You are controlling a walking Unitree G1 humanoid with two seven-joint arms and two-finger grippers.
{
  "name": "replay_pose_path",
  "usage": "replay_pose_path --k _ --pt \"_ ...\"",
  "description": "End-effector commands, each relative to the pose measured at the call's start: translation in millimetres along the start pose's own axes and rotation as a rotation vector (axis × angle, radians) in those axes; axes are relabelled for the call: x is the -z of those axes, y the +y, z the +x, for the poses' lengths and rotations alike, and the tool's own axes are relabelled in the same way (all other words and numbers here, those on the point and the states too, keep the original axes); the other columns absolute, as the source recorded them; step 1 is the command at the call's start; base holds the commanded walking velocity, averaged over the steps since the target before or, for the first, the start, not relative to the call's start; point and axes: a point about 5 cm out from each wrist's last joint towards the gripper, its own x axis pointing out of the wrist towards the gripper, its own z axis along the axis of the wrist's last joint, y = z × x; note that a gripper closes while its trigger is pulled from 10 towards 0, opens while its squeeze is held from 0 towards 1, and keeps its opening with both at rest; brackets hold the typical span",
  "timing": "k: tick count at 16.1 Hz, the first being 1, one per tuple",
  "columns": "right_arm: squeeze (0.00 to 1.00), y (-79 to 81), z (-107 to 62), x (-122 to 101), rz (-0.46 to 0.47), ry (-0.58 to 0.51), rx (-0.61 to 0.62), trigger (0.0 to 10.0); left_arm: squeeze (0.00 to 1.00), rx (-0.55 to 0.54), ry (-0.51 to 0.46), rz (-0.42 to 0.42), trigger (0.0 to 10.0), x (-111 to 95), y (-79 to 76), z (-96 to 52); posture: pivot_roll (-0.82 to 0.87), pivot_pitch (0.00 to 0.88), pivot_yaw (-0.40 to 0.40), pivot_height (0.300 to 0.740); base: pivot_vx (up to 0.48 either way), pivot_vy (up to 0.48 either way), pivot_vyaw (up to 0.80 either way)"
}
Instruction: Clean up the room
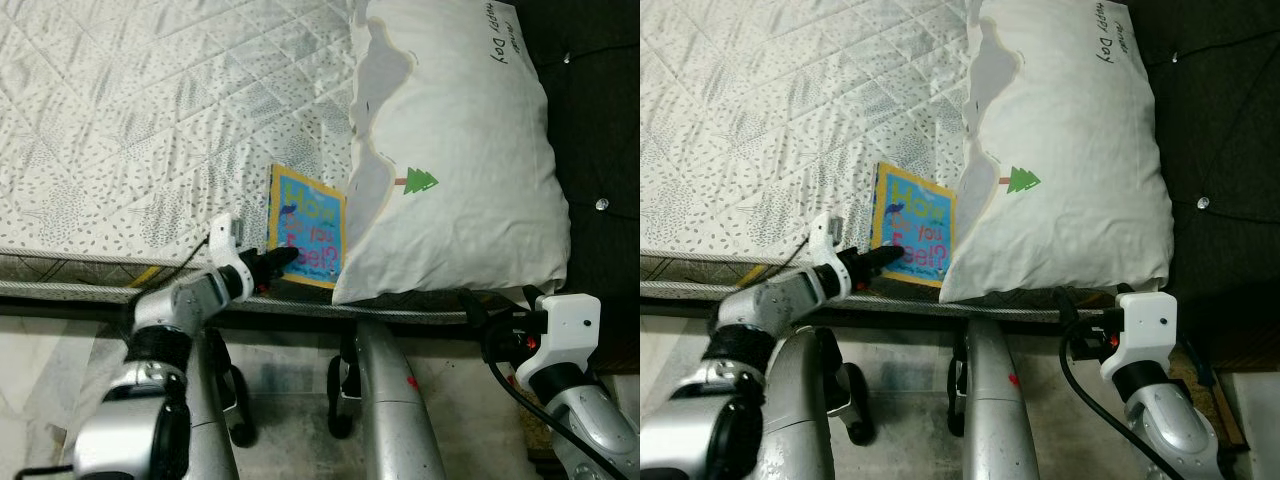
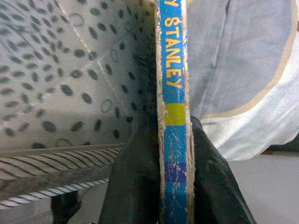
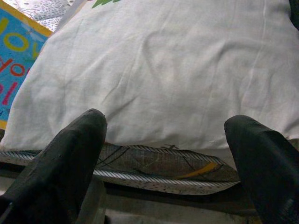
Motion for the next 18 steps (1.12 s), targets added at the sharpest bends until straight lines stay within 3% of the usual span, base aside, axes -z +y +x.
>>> replay_pose_path --k 1,3,7,13,18 --pt "0.0 -5.3 -4.7 7 -0.007 0.036 0.019 10.0 0.65 -0.072 0.021 0.024 10.0 3 13.1 -5.5 -0.29 0.338 -0.104 0.586 0.0 0.0 0.0" --pt "0.0 -5.5 -5.7 7 -0.008 0.038 0.02 10.0 0.98 -0.1 0.002 0.038 10.0 -3 18.6 -9.1 -0.29 0.338 -0.104 0.586 0.0 0.0 0.0" --pt "0.0 -5.3 -5.6 6 -0.008 0.036 0.021 10.0 1.0 -0.184 -0.035 0.067 10.0 -13 33.0 -16.6 -0.29 0.337 -0.104 0.586 0.0 0.0 0.0" --pt "0.0 -5.3 -4.1 7 -0.009 0.033 0.024 10.0 1.0 -0.272 -0.102 0.124 10.0 -30 42.5 -24.2 -0.29 0.327 -0.097 0.586 0.0 0.0 0.0" --pt "0.0 -5.0 -1.4 6 -0.009 0.024 0.026 10.0 1.0 -0.4 -0.181 0.215 10.0 -48 51.8 -33.1 -0.29 0.314 -0.092 0.586 0.0 0.0 0.0"
